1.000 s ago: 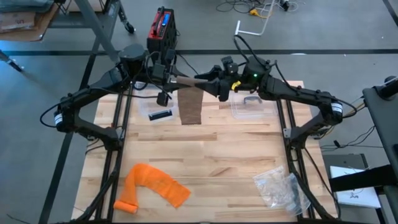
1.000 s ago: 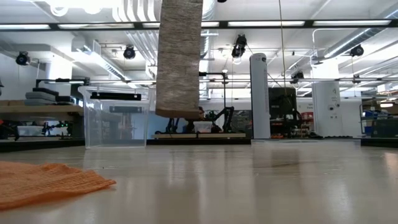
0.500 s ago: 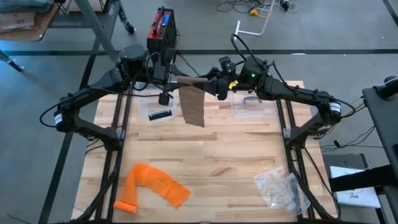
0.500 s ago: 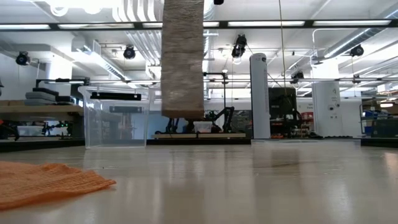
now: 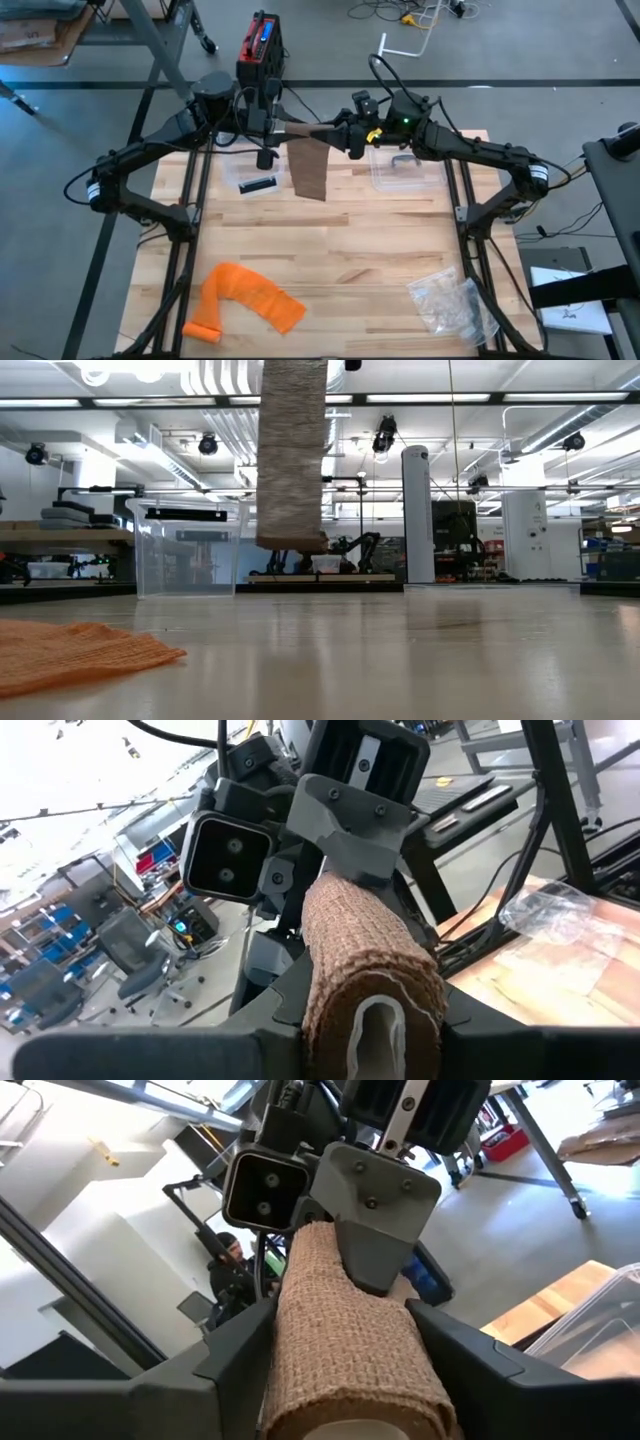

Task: Roll bandage
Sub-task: Roll the brown bandage

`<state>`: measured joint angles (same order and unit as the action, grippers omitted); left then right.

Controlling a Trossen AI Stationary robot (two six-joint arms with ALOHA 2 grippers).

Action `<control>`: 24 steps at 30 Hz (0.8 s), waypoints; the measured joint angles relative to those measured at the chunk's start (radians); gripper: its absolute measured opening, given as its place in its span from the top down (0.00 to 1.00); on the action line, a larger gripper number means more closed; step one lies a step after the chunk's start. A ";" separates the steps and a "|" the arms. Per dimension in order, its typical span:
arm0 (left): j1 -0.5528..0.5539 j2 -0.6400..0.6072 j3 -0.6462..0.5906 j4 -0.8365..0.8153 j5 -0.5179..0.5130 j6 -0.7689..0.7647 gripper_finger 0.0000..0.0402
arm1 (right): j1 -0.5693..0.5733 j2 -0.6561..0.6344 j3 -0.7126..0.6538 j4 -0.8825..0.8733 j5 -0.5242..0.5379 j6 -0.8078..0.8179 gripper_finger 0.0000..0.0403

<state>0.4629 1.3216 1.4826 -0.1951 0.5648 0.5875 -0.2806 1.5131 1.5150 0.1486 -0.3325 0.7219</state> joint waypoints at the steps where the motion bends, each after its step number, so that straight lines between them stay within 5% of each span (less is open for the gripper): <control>1: 0.000 0.000 0.000 0.000 0.000 0.003 0.80 | 0.000 0.000 0.000 0.000 0.000 0.000 0.50; 13: 0.000 -0.009 0.000 -0.006 -0.009 -0.066 0.68 | 0.000 0.000 0.000 0.007 0.003 -0.056 0.61; 24: 0.002 -0.045 0.004 -0.083 -0.050 -0.402 0.43 | 0.001 0.000 0.000 0.007 -0.005 -0.246 0.63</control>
<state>0.4648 1.2764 1.4863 -0.2779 0.5147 0.1855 -0.2794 1.5131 1.5150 0.1553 -0.3378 0.4761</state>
